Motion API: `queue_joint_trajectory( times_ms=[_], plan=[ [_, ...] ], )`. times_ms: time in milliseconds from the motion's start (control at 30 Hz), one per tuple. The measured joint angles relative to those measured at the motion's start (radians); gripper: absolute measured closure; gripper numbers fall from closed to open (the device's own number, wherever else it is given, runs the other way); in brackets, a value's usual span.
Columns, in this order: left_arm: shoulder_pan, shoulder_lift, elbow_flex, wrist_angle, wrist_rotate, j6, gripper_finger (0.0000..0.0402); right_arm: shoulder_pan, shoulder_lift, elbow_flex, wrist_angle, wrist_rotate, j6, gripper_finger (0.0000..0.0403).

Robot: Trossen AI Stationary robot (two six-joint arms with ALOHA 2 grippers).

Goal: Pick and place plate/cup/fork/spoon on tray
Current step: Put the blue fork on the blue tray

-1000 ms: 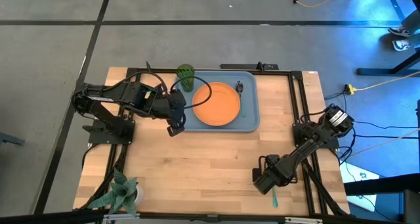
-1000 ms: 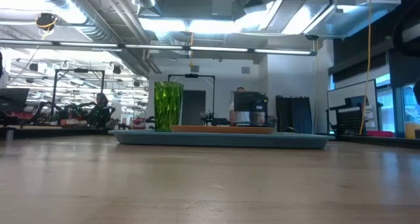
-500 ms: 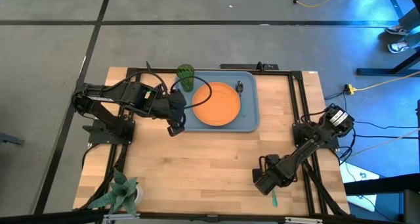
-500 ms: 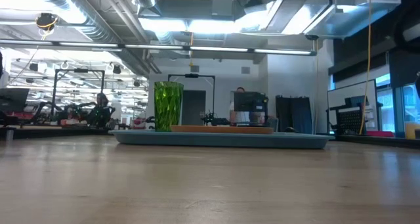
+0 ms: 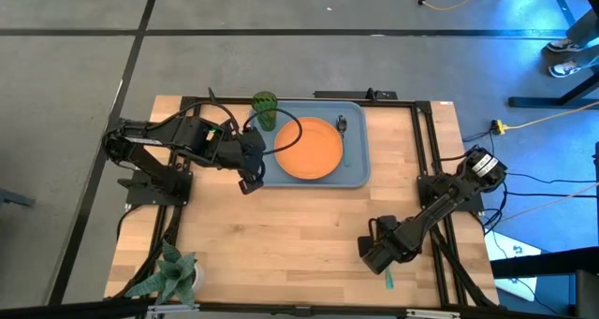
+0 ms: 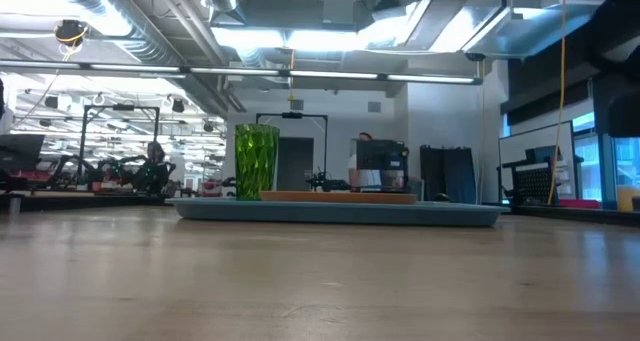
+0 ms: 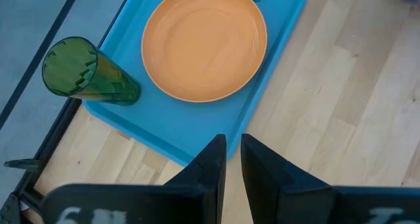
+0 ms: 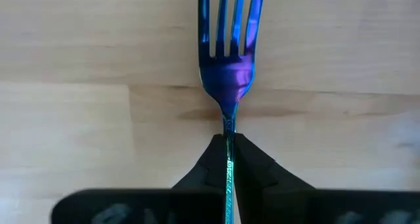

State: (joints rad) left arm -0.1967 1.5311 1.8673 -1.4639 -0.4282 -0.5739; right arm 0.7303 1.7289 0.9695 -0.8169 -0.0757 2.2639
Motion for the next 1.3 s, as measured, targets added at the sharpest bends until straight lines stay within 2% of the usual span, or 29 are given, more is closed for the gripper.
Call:
queue_joint_trajectory(
  times_ms=[267,633,867,1067,1300],
  plan=[
    [0.000,0.000,0.000,-0.001,0.000,0.000,0.0360,-0.095,-0.056,0.000,-0.022,-0.006,-0.150,0.0395],
    [0.000,0.000,0.000,-0.001,0.004,0.001,0.0360,-0.278,-0.138,0.004,-0.095,0.073,-0.409,0.0395],
    [0.000,0.000,0.000,-0.002,0.004,0.002,0.0360,-0.438,-0.145,0.058,-0.182,0.133,-0.619,0.0395],
    [0.000,0.000,0.000,-0.003,0.011,0.001,0.0360,-0.599,-0.145,0.086,-0.183,0.208,-0.797,0.0395],
    [0.000,0.000,0.000,-0.005,0.029,0.002,0.0360,-0.807,-0.145,0.087,-0.135,0.221,-1.005,0.0395]
  ],
)
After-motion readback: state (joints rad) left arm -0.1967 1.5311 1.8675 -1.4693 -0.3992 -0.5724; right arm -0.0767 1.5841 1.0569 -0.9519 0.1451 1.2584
